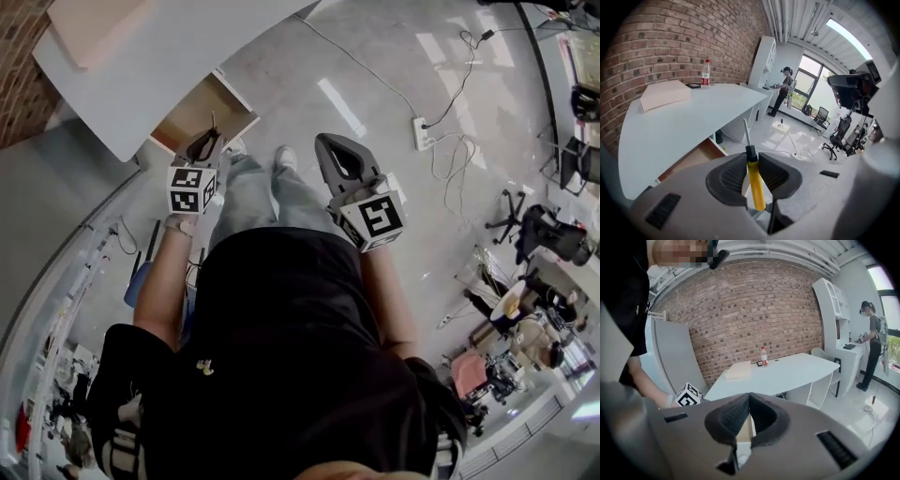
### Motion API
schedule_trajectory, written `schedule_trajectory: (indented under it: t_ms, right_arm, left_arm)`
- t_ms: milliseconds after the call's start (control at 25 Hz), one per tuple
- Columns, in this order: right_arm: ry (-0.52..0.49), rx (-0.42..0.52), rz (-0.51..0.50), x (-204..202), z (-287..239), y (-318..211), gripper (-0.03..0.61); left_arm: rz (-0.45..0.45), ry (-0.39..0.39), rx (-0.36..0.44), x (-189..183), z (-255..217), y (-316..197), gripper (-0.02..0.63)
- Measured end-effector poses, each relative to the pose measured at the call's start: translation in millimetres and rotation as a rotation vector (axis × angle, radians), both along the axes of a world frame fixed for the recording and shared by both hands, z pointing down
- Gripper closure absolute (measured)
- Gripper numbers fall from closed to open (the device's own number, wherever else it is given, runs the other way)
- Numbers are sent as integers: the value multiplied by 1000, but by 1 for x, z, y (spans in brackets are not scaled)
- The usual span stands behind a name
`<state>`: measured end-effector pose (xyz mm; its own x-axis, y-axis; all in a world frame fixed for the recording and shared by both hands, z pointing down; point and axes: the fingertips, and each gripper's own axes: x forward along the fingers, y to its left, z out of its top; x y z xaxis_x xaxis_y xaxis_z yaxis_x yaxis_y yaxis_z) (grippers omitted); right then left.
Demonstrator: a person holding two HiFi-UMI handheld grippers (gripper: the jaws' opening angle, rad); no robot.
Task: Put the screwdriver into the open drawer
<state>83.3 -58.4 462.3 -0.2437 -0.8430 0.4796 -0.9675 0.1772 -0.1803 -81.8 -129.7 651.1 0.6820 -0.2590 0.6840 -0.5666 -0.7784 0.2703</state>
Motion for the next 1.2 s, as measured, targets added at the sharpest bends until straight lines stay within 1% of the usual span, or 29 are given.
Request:
schedule_trajectory:
  t_ms: [200, 320, 440, 640, 720, 960, 1200]
  right_arm:
    - [4, -21, 72, 10, 12, 4, 569]
    - [-19, -52, 108, 7, 24, 10, 569]
    - [-60, -75, 149, 7, 35, 12, 569]
    - [-60, -124, 178, 9, 57, 14, 569]
    - [-65, -138, 192, 12, 64, 14, 569]
    - [-99, -161, 231, 11, 79, 12, 569]
    - [-134, -217, 259, 12, 119, 11, 569]
  left_arm:
    - [68, -76, -55, 2, 57, -5, 532]
    - [79, -104, -93, 0, 87, -10, 532]
    - [52, -107, -155, -1, 116, -19, 532]
    - [-9, -118, -248, 1, 165, -35, 532]
    - [-37, -126, -273, 3, 182, -41, 532]
    - [-65, -142, -318, 11, 220, -50, 532]
    - [-109, -164, -336, 15, 274, -62, 532]
